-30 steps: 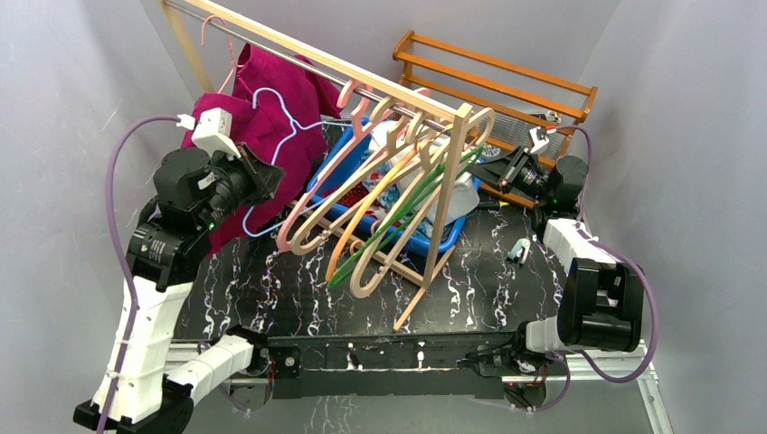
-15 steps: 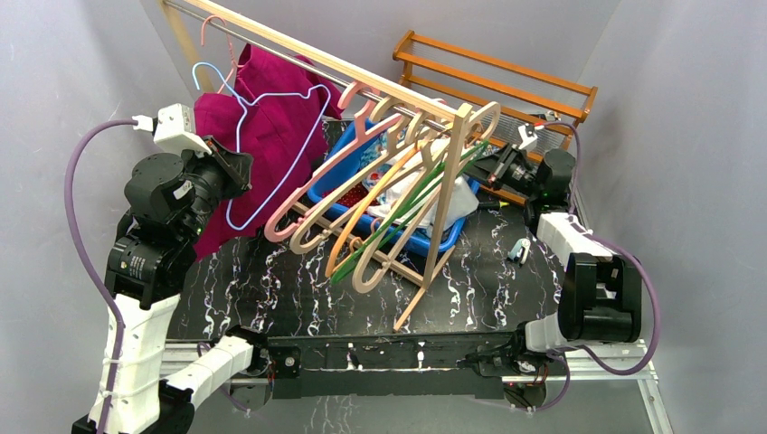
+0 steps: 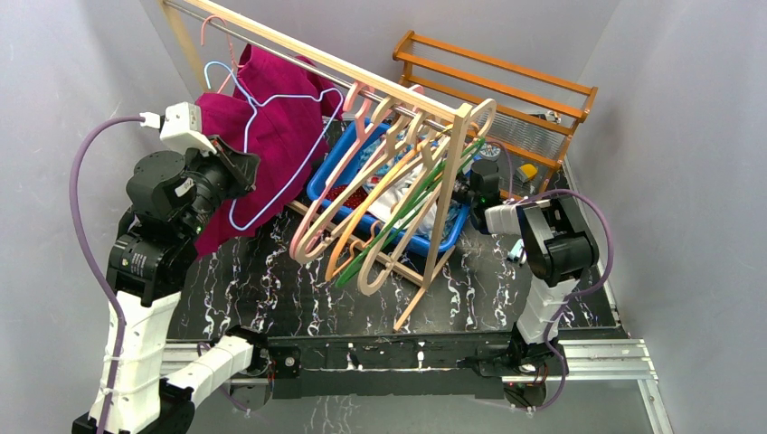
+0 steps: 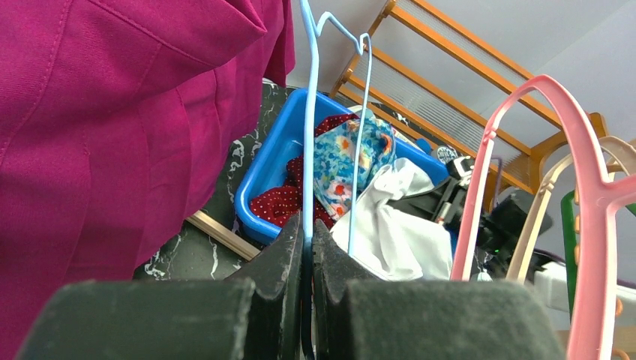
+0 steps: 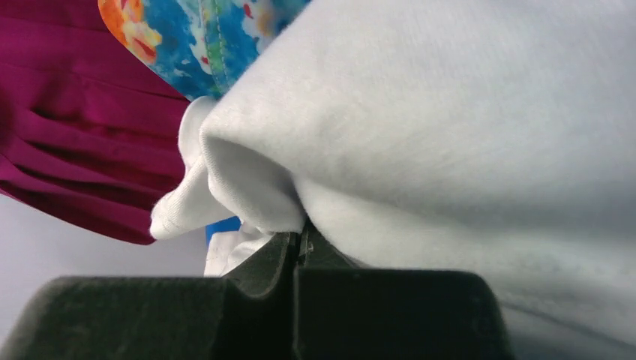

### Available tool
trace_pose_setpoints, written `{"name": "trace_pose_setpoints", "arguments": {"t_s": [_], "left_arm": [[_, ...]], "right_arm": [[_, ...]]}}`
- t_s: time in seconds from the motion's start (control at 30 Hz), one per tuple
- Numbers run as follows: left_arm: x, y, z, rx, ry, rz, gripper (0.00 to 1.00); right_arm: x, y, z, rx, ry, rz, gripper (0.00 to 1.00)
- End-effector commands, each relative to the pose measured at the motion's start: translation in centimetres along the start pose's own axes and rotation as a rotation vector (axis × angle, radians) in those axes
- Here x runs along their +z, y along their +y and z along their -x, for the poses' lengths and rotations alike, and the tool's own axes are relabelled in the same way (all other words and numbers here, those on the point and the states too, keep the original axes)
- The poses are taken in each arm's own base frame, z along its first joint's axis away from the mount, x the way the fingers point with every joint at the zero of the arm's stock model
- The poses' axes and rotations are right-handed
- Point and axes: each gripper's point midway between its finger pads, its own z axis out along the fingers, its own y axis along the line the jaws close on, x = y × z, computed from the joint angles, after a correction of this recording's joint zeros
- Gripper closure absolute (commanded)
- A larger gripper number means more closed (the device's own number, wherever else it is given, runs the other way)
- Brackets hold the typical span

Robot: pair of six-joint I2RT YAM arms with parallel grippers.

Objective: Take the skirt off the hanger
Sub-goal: Place the skirt in the bin.

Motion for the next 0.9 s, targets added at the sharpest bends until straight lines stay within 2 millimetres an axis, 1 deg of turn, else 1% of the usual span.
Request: {"name": "trace_pose_setpoints", "arguments": {"t_s": [0.0,0.03,0.07,0.13,0.2,0.23,0.3,0.37,0.4,0.43,0.47,0.5,0.6,0.67,0.77,0.87], "left_arm": [[-0.7,-1.1,0.9,0.04,-0.016,-0.063,1.0],[-0.6,-1.3,0.6,0.047,-0.004,-0.076,1.0],[-0.6,-1.3,0.2,0.057,0.007,-0.087,1.0],[-0.7,-1.6,-0.3,0.083,0.021,-0.113,1.0],[-1.0,-1.7,-0.5,0.111,0.028,-0.131,1.0],[-1.2,-1.7,-0.6,0.126,0.03,-0.135,1.0],[-1.7,-1.8,-0.7,0.161,0.033,-0.156,1.0],[-2.2,-2.0,-0.9,0.199,0.039,-0.181,1.0],[-2.4,-2.0,-1.0,0.213,0.044,-0.188,1.0],[-2.5,-2.1,-1.0,0.223,0.048,-0.196,1.0],[-2.6,-2.3,-1.1,0.23,0.052,-0.209,1.0],[-2.7,-2.5,-1.2,0.232,0.055,-0.224,1.0],[-2.5,-3.2,-1.5,0.222,0.072,-0.26,1.0],[-2.2,-3.7,-1.8,0.219,0.092,-0.285,1.0],[-1.6,-4.1,-1.9,0.206,0.112,-0.296,1.0],[-1.0,-4.4,-1.7,0.185,0.12,-0.294,1.0]], "right_arm": [[1.1,-1.0,-1.4,-0.113,0.017,-0.056,1.0],[1.1,-1.1,-1.6,-0.131,0.026,-0.069,1.0],[0.9,-1.1,-1.7,-0.135,0.032,-0.082,0.98],[0.6,-0.9,-1.5,-0.188,0.043,-0.101,0.9],[0.2,-0.3,-1.0,-0.247,0.058,-0.132,0.8],[-0.2,0.0,-0.9,-0.269,0.07,-0.148,0.73],[-1.3,1.1,-0.5,-0.315,0.078,-0.161,0.61],[-2.6,1.5,-0.4,-0.337,0.088,-0.182,0.5],[-3.3,2.2,-0.1,-0.35,0.083,-0.184,0.45],[-3.9,2.4,0.1,-0.356,0.083,-0.195,0.4],[-4.5,2.6,0.2,-0.364,0.081,-0.208,0.32],[-5.1,2.7,0.5,-0.368,0.076,-0.222,0.28],[-6.7,2.9,1.2,-0.386,0.064,-0.26,0.18],[-7.7,3.0,1.8,-0.397,0.051,-0.279,0.13],[-9.1,3.2,2.8,-0.407,0.027,-0.306,0.09],[-10.0,4.0,3.5,-0.423,0.004,-0.307,0.05]]}}
